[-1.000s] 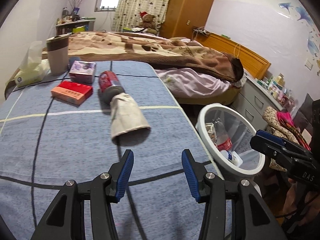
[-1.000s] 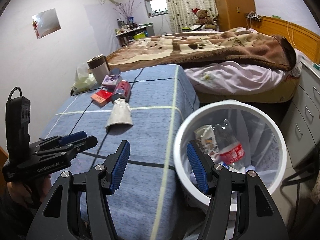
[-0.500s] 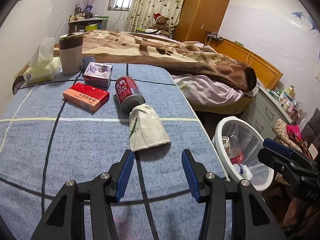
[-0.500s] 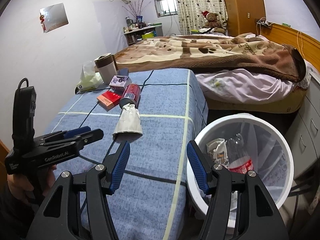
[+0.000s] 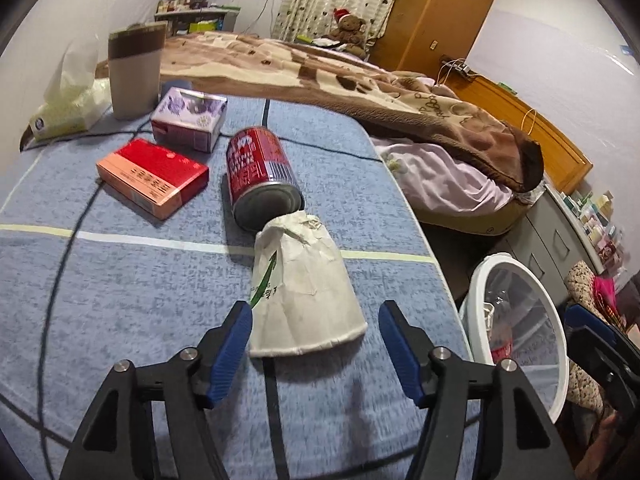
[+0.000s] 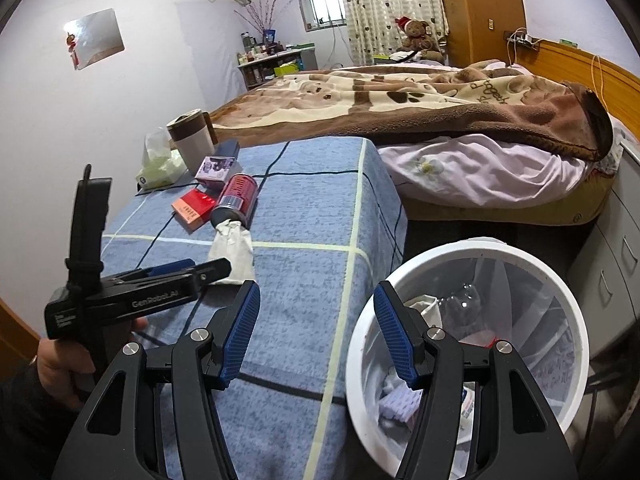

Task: Collect trash
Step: 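Withdraw both grippers and move the left gripper toward the beige paper bag, then grasp the beige paper bag with left gripper while right grasps the red can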

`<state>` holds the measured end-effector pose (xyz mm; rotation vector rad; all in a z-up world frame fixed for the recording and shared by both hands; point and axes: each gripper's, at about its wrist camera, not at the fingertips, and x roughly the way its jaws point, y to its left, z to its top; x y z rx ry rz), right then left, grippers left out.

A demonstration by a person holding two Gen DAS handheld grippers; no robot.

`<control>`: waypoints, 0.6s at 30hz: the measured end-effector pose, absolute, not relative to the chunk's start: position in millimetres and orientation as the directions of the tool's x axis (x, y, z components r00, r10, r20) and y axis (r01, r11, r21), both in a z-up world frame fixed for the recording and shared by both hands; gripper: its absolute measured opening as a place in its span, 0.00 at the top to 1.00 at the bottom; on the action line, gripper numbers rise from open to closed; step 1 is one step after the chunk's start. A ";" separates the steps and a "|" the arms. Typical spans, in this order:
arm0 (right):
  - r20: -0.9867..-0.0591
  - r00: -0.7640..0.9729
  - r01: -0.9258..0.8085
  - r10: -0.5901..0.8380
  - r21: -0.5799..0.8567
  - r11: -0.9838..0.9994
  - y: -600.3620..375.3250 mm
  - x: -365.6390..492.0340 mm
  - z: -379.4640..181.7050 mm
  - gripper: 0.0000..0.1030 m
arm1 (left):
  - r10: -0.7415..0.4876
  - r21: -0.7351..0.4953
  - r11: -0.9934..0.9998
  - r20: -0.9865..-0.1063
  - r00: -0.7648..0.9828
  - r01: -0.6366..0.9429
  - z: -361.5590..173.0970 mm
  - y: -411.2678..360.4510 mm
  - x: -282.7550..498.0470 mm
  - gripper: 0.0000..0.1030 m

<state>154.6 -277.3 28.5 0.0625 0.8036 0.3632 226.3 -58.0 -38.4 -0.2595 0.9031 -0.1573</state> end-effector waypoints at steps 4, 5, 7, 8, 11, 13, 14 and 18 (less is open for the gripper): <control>-0.698 0.629 -0.296 0.341 0.190 0.936 -273.7 159.4 26.9 0.41 | -0.230 -0.276 0.961 -0.779 0.583 0.011 -51.7 -60.0 235.8 0.36; -0.699 0.628 -0.298 0.342 0.190 0.936 -274.2 160.4 27.1 0.41 | -0.225 -0.268 0.963 -0.785 0.578 0.011 -54.3 -59.9 236.4 0.36; -0.701 0.625 -0.303 0.344 0.189 0.934 -271.1 161.2 28.0 0.41 | -0.223 -0.258 0.966 -0.781 0.583 0.024 -55.1 -58.9 233.4 0.44; -0.701 0.624 -0.304 0.346 0.190 0.934 -271.0 161.9 27.8 0.41 | -0.229 -0.259 0.965 -0.780 0.583 0.033 -54.7 -58.3 231.4 0.49; -0.701 0.620 -0.313 0.354 0.193 0.930 -266.1 162.3 30.0 0.41 | -0.243 -0.258 0.964 -0.773 0.586 0.060 -51.0 -57.2 225.7 0.66; -0.700 0.618 -0.318 0.357 0.192 0.928 -261.9 161.8 32.4 0.41 | -0.236 -0.237 0.968 -0.768 0.596 0.078 -45.8 -55.9 218.1 0.70; -0.700 0.618 -0.321 0.358 0.191 0.928 -260.7 161.6 32.9 0.41 | -0.240 -0.238 0.968 -0.766 0.597 0.083 -43.4 -54.7 216.7 0.70; -0.700 0.616 -0.331 0.362 0.188 0.925 -252.0 161.7 37.5 0.41 | -0.235 -0.227 0.969 -0.749 0.619 0.093 -32.1 -43.9 201.8 0.71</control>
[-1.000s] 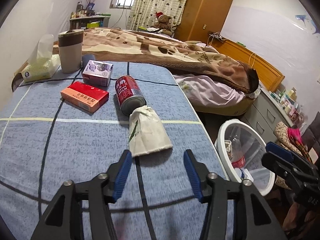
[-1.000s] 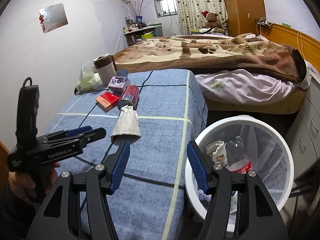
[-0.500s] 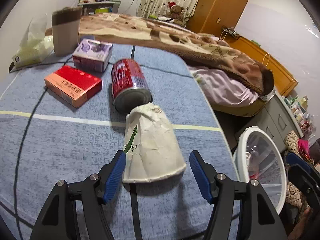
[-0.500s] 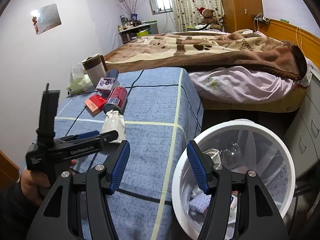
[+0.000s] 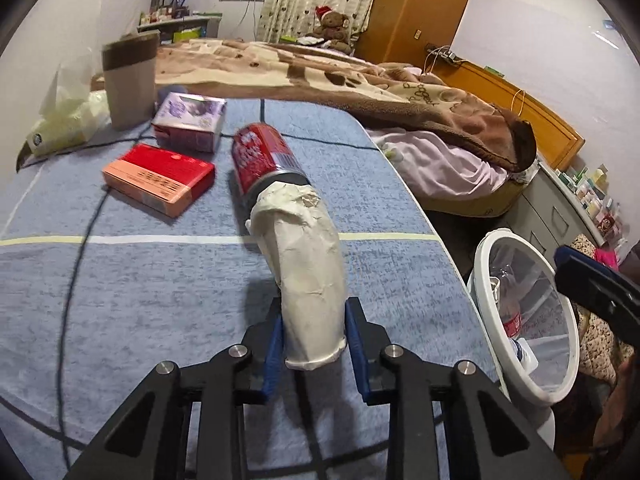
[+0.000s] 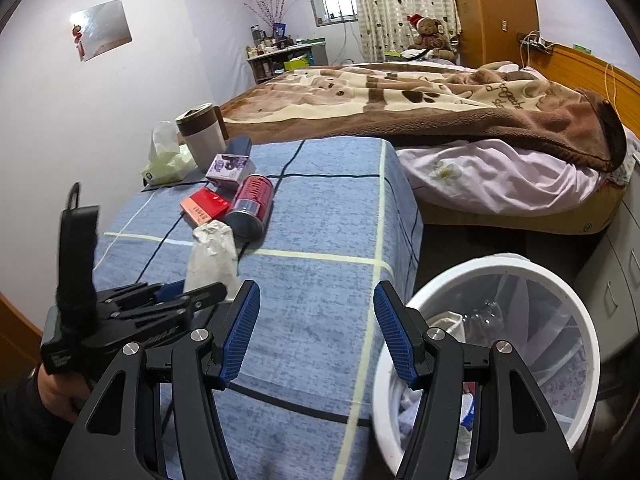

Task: Collect trash
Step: 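Grasp the beige paper bag with left gripper while right grasps the red can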

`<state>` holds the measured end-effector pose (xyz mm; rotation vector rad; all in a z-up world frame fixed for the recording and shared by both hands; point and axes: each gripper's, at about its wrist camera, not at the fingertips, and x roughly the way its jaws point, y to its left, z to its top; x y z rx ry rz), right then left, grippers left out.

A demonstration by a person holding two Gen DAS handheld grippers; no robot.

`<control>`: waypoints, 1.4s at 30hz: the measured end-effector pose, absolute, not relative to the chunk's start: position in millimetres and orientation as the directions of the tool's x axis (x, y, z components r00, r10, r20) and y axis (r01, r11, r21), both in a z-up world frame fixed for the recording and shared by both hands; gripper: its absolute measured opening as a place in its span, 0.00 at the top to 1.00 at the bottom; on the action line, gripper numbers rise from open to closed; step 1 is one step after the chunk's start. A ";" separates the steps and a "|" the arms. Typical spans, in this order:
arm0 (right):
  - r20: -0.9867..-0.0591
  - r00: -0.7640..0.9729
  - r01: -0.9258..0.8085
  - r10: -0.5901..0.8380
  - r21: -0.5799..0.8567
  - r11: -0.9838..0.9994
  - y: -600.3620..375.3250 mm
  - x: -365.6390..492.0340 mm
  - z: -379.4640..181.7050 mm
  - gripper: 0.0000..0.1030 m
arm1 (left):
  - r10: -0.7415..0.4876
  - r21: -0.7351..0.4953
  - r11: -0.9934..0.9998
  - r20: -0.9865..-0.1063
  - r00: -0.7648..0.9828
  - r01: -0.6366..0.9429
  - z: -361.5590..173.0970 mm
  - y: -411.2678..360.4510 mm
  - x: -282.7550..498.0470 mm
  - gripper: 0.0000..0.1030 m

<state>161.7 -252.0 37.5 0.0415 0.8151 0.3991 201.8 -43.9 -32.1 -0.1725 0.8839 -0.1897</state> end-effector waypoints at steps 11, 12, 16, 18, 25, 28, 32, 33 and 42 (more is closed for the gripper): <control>-0.719 0.565 -0.395 0.405 0.195 0.898 -215.4 170.8 39.8 0.41 | -0.198 -0.235 0.971 -0.722 0.663 0.034 -14.9 1.0 174.4 0.71; -0.722 0.557 -0.402 0.409 0.197 0.894 -212.4 172.7 39.6 0.41 | -0.195 -0.237 0.971 -0.720 0.666 0.028 -13.8 5.2 173.2 0.71; -0.738 0.530 -0.424 0.418 0.196 0.884 -195.5 184.3 37.8 0.41 | -0.182 -0.244 0.970 -0.714 0.677 0.004 -11.9 21.1 169.7 0.71; -0.743 0.528 -0.435 0.410 0.177 0.883 -186.8 188.9 37.0 0.41 | -0.176 -0.246 0.969 -0.711 0.681 -0.006 -11.6 28.1 169.2 0.71; -0.767 0.513 -0.461 0.385 0.132 0.878 -159.0 212.0 25.0 0.41 | -0.159 -0.253 0.967 -0.711 0.685 -0.038 -16.5 55.0 171.2 0.71; -0.777 0.503 -0.462 0.378 0.128 0.877 -148.9 223.3 16.7 0.41 | -0.158 -0.261 0.964 -0.714 0.682 -0.049 -21.0 64.5 173.4 0.71; -0.788 0.495 -0.449 0.367 0.130 0.884 -138.6 239.5 6.0 0.41 | -0.162 -0.274 0.960 -0.718 0.677 -0.061 -27.7 73.4 176.5 0.71; -0.790 0.492 -0.442 0.365 0.134 0.887 -136.7 244.8 2.2 0.41 | -0.163 -0.277 0.959 -0.720 0.675 -0.063 -29.9 76.3 178.2 0.71; -0.798 0.483 -0.397 0.360 0.166 0.903 -126.0 274.9 -13.3 0.41 | -0.184 -0.302 0.951 -0.724 0.665 -0.065 -42.2 87.8 189.2 0.71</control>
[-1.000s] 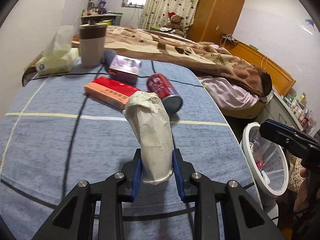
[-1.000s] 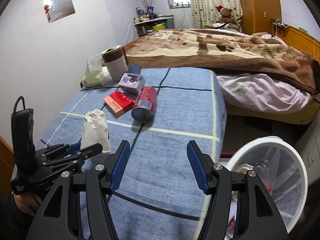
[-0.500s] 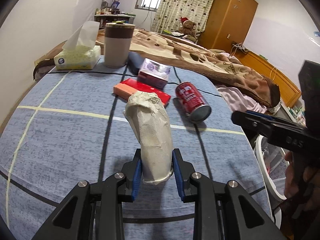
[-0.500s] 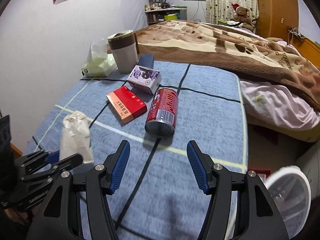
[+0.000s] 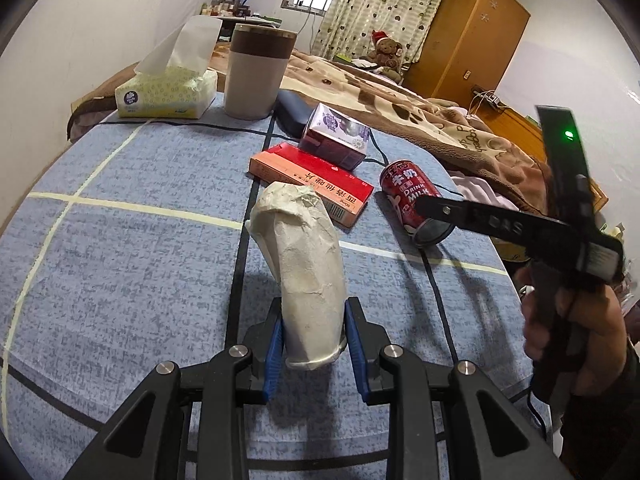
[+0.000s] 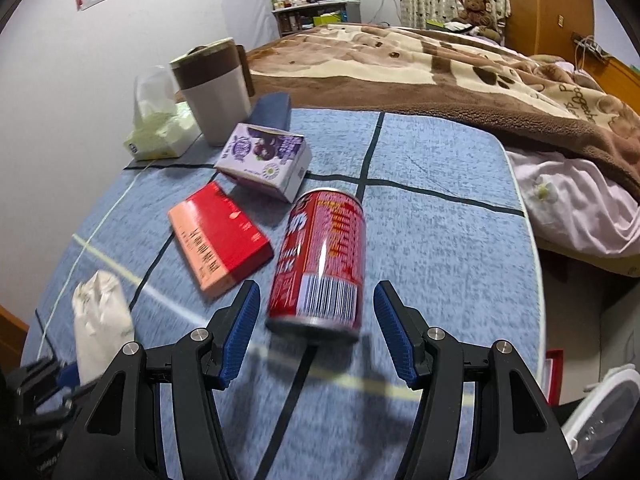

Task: Collect trash
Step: 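Grasp the beige paper bag with left gripper while right grasps the red can, then carry the paper bag with left gripper while right carries the red can over the bin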

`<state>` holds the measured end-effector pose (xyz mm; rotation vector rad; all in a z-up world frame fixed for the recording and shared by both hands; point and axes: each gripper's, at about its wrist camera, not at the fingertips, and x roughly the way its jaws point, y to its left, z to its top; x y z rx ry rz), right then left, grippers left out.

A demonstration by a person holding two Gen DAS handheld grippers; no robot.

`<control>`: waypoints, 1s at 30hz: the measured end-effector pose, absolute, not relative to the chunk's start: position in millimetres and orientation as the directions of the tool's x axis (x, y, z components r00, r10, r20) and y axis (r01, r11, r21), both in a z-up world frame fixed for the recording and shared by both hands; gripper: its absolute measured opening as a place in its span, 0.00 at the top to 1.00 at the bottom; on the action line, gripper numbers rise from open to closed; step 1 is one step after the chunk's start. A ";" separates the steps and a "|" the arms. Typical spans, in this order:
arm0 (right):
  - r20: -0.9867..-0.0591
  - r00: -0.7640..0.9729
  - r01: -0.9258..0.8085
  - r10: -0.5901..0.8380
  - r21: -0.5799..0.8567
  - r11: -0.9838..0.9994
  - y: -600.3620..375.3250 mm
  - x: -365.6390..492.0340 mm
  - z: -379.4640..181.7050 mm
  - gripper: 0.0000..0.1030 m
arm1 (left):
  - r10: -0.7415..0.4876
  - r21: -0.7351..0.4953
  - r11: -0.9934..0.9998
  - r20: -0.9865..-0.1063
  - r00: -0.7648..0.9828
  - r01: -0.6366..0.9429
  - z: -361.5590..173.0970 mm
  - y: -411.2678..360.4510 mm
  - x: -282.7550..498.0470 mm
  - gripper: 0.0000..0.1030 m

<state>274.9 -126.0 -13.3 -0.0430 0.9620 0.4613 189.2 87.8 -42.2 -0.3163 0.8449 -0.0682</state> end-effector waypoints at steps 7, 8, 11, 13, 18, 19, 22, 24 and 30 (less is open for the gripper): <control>-0.802 0.472 -0.376 0.366 0.193 0.906 -121.5 288.6 -19.6 0.41 | -0.195 -0.312 0.948 -0.730 0.655 -0.066 -49.0 88.0 194.5 0.71; -0.801 0.473 -0.376 0.368 0.194 0.906 -121.5 289.3 -19.8 0.43 | -0.195 -0.312 0.948 -0.731 0.654 -0.066 -49.5 88.1 195.0 0.71; -0.798 0.479 -0.386 0.366 0.183 0.904 -119.8 287.0 -18.0 0.46 | -0.194 -0.311 0.948 -0.732 0.653 -0.067 -50.1 88.1 196.0 0.71; -0.795 0.485 -0.390 0.366 0.178 0.903 -121.4 281.2 -15.6 0.46 | -0.193 -0.310 0.948 -0.732 0.653 -0.068 -50.1 88.3 196.5 0.71; -0.785 0.487 -0.401 0.382 0.187 0.897 -128.8 268.3 -7.2 0.46 | -0.180 -0.298 0.952 -0.736 0.652 -0.074 -49.5 87.5 197.1 0.71; -0.783 0.488 -0.404 0.386 0.189 0.895 -131.4 264.9 -5.2 0.46 | -0.177 -0.295 0.952 -0.737 0.652 -0.075 -49.1 87.6 197.2 0.71; -0.772 0.493 -0.412 0.402 0.199 0.889 -139.6 249.0 3.1 0.47 | -0.167 -0.285 0.955 -0.740 0.651 -0.079 -47.6 84.9 195.2 0.71; -0.767 0.493 -0.416 0.410 0.206 0.886 -143.9 244.2 6.2 0.47 | -0.160 -0.277 0.957 -0.743 0.650 -0.081 -46.6 82.4 194.0 0.71; -0.747 0.505 -0.420 0.431 0.224 0.880 -162.1 218.7 17.7 0.46 | -0.144 -0.249 0.966 -0.745 0.651 -0.071 -38.0 67.0 186.6 0.71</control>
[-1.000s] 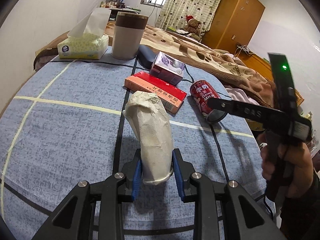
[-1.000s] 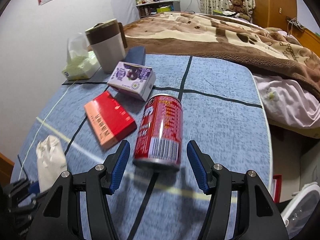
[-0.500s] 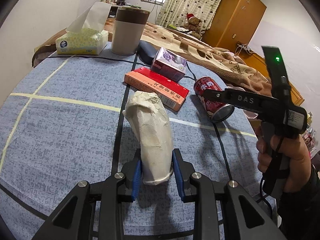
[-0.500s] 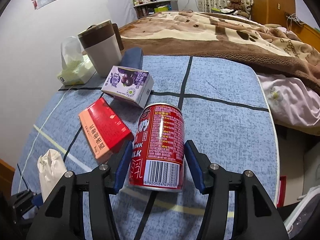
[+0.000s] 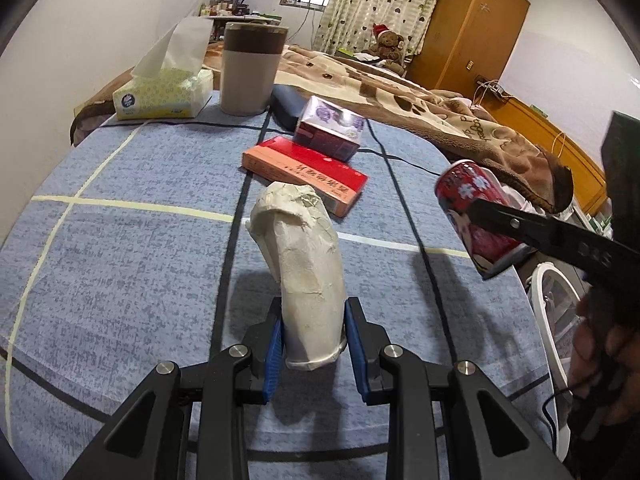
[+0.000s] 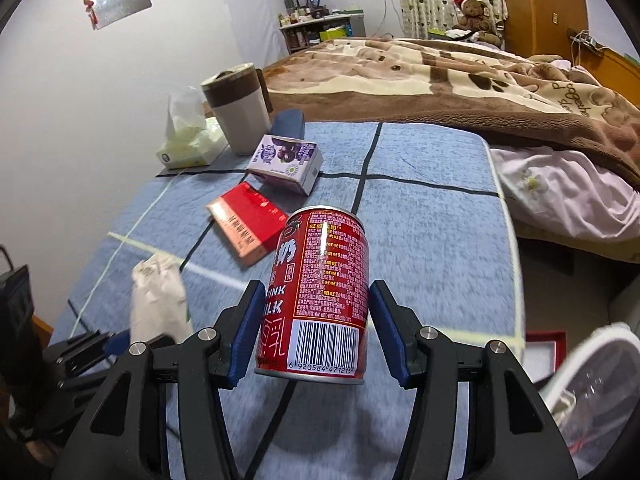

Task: Collect trash
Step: 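Carry the paper bag with left gripper while right carries the red can over the bin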

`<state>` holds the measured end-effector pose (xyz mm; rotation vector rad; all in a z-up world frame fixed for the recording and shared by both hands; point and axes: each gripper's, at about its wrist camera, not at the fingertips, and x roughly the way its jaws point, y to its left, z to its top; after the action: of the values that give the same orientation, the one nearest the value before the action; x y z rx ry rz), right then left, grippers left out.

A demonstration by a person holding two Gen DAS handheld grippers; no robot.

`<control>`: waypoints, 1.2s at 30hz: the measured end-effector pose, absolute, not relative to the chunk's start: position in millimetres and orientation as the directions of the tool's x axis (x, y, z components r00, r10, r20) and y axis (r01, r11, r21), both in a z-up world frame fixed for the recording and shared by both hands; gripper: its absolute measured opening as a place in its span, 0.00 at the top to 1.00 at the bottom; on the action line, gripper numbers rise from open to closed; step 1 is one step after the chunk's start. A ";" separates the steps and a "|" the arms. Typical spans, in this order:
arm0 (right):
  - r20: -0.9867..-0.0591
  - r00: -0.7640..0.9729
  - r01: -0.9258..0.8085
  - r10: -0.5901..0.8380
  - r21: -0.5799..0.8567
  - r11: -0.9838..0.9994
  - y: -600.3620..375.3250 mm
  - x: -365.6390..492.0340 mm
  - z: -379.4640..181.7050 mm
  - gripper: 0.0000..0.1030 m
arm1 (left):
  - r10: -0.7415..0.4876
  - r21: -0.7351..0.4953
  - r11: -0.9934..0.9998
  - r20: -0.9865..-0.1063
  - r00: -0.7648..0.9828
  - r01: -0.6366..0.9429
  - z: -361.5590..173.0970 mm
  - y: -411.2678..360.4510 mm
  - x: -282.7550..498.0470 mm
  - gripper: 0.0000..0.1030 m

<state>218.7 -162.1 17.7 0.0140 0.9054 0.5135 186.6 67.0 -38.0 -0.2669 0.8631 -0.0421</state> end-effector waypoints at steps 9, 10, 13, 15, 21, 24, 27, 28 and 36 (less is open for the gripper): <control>-0.721 0.540 -0.394 0.433 0.238 0.888 -195.1 186.0 28.2 0.47 | -0.149 -0.223 0.975 -0.733 0.663 -0.027 -15.5 32.2 170.4 0.71; -0.719 0.545 -0.386 0.431 0.241 0.891 -201.2 182.8 28.8 0.47 | -0.155 -0.222 0.975 -0.731 0.665 -0.017 -12.8 27.2 169.0 0.71; -0.714 0.560 -0.365 0.421 0.244 0.898 -214.4 175.3 30.3 0.47 | -0.169 -0.214 0.977 -0.724 0.669 0.015 -5.4 9.7 165.4 0.71; -0.709 0.570 -0.350 0.414 0.246 0.904 -223.6 171.1 31.6 0.47 | -0.180 -0.213 0.976 -0.721 0.669 0.034 -2.2 -1.0 165.2 0.71; -0.704 0.592 -0.300 0.393 0.261 0.918 -250.5 160.3 29.5 0.46 | -0.228 -0.212 0.972 -0.720 0.655 0.105 1.8 -35.7 164.7 0.71; -0.705 0.599 -0.276 0.380 0.264 0.924 -260.9 157.7 26.7 0.46 | -0.251 -0.212 0.967 -0.725 0.641 0.140 1.1 -53.3 165.2 0.71; -0.702 0.608 -0.254 0.370 0.270 0.929 -272.3 153.9 24.7 0.46 | -0.268 -0.210 0.963 -0.730 0.629 0.167 0.6 -67.4 166.0 0.71; -0.701 0.611 -0.241 0.367 0.277 0.930 -276.9 153.2 23.4 0.46 | -0.277 -0.210 0.961 -0.731 0.624 0.180 0.4 -73.8 166.1 0.71; -0.706 0.630 -0.145 0.325 0.303 0.942 -317.3 138.0 12.6 0.46 | -0.344 -0.216 0.936 -0.730 0.590 0.278 -0.8 -117.8 167.8 0.71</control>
<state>138.0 -317.3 12.6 0.2266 0.8490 0.2718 167.8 -117.8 -0.8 -0.0825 0.8671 -0.3622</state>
